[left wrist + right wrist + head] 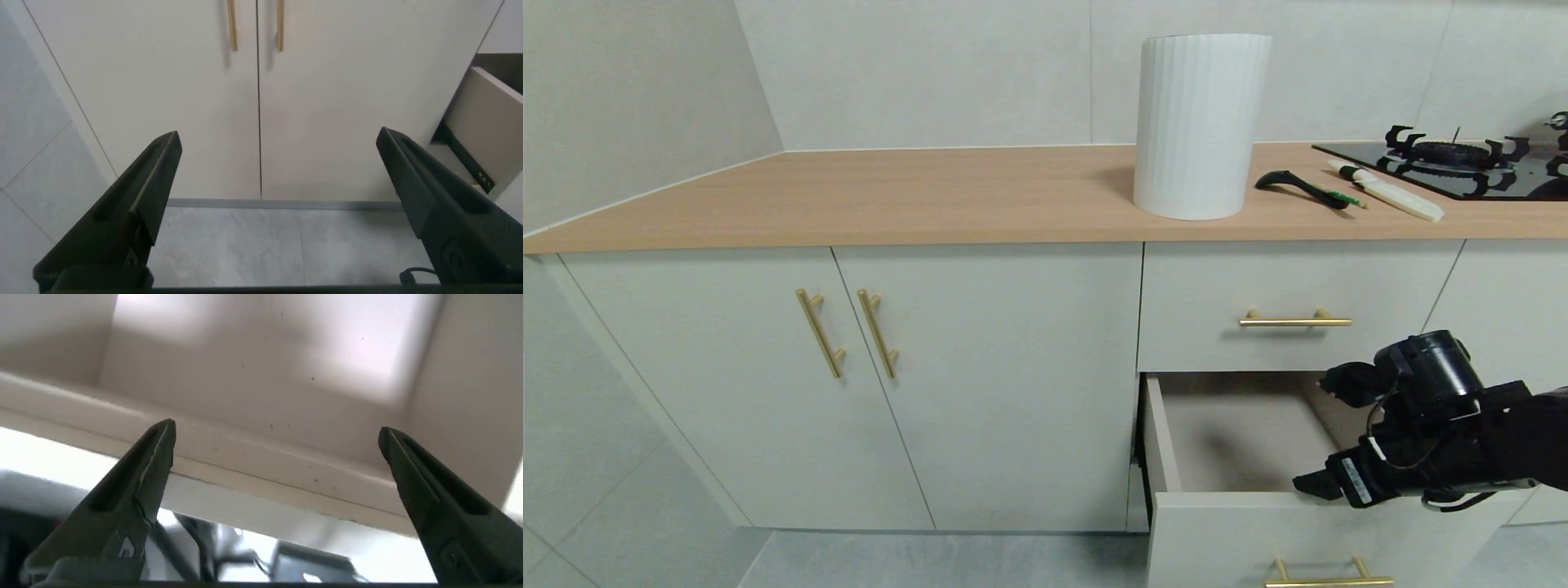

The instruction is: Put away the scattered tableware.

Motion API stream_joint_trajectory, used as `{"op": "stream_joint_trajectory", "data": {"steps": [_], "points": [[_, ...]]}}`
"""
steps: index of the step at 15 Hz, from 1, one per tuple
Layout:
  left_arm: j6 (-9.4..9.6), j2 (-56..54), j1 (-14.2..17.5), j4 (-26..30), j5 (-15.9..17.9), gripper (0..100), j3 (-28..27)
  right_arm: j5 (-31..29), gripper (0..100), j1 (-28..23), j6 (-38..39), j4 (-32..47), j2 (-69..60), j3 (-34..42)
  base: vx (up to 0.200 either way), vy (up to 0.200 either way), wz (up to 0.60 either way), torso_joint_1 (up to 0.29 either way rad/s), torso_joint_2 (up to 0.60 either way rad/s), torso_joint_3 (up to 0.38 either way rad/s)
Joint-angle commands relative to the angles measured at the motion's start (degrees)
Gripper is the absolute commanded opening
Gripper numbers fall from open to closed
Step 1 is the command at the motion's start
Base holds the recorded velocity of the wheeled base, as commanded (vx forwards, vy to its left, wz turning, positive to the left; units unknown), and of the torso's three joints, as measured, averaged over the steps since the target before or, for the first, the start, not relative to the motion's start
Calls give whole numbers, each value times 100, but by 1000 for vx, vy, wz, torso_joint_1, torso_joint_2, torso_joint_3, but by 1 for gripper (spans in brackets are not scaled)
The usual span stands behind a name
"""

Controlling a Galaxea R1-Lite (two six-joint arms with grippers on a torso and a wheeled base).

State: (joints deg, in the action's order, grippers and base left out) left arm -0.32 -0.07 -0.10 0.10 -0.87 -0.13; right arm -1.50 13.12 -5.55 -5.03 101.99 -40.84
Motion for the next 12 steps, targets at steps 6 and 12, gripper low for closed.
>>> {"op": "stream_joint_trajectory", "data": {"steps": [6,12], "points": [[-3,7,1,-1,-1,100,5,-8,100,402,-236,1497,-531,-144,0,0,0,0,0,0],[-3,7,1,-1,-1,100,-4,-52,100,780,-412,3017,-750,-363,0,0,0,0,0,0]]}}
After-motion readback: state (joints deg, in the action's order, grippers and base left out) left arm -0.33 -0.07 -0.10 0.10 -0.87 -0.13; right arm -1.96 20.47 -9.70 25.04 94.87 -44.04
